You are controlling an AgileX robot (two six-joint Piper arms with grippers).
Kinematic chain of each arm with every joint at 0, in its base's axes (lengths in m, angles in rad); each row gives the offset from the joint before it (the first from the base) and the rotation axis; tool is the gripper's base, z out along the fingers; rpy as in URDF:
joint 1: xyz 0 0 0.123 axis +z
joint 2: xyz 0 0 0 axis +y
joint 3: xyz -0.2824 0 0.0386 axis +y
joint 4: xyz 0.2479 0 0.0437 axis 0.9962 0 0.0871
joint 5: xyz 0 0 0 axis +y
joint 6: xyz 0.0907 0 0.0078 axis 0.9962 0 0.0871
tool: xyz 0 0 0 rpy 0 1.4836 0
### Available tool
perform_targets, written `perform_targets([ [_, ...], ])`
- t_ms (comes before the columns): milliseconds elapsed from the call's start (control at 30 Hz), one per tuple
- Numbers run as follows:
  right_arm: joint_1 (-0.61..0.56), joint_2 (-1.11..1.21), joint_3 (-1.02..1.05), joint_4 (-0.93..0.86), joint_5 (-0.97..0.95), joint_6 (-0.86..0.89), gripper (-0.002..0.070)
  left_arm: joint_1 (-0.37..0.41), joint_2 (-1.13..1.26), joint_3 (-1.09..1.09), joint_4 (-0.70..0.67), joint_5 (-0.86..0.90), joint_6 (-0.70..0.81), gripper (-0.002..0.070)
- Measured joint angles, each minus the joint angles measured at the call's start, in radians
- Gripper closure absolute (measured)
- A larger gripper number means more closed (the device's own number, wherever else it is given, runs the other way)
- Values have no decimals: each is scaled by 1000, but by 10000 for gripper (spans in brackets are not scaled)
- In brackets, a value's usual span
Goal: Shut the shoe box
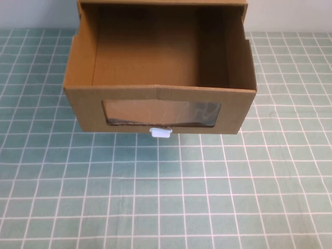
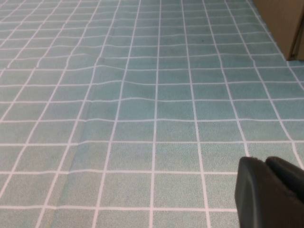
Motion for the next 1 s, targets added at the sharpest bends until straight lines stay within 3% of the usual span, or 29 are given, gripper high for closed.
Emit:
perform_targets([
  [667,0,0,0,0,0,0,687,0,0,0,-5,-2,-1,680],
  [767,0,0,0,0,0,0,687,0,0,0,-66,-39,-22,680],
  [1000,0,0,0,0,0,0,687,0,0,0,-363,-255,-169,680],
])
